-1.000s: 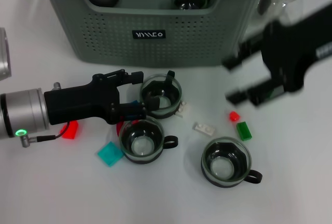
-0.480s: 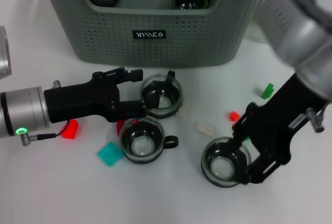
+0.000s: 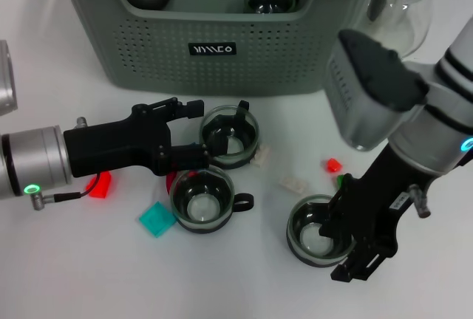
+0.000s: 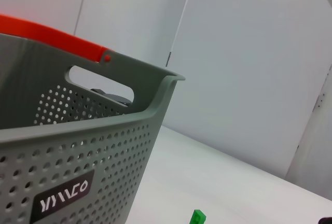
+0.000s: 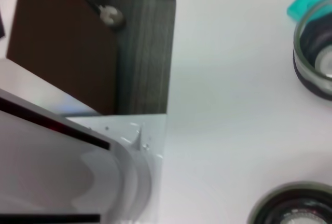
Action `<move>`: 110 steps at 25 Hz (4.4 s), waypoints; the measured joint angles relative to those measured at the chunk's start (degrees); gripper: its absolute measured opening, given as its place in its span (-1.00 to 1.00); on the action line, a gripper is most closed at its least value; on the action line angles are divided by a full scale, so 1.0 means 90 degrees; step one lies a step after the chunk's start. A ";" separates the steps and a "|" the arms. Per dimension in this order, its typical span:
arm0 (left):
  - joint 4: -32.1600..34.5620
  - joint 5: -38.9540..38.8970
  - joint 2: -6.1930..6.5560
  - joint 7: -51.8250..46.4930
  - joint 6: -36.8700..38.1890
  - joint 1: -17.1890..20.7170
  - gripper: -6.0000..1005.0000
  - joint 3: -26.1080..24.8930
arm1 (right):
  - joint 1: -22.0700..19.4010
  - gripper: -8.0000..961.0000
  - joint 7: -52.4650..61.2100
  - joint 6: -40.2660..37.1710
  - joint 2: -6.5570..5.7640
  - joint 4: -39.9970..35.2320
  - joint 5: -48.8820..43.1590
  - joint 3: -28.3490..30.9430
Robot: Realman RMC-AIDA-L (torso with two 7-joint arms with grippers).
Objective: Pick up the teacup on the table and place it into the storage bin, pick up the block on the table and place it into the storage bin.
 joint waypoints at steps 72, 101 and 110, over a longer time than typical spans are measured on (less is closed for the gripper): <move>0.0002 -0.0037 0.0031 0.0029 -0.0137 -0.0052 0.71 -0.0009 | 0.2411 -0.87 0.0661 0.3404 -0.0834 0.0934 0.0508 0.3588; -0.0014 -0.0004 0.0051 0.0029 -0.0193 -0.0062 0.71 -0.0010 | 0.3031 -0.87 0.0710 0.6657 -0.0075 0.3912 -0.1658 0.2605; -0.0023 0.0011 0.0051 0.0029 -0.0197 -0.0060 0.71 -0.0010 | 0.2997 -0.86 0.0753 0.6643 -0.0074 0.3992 -0.1662 0.2524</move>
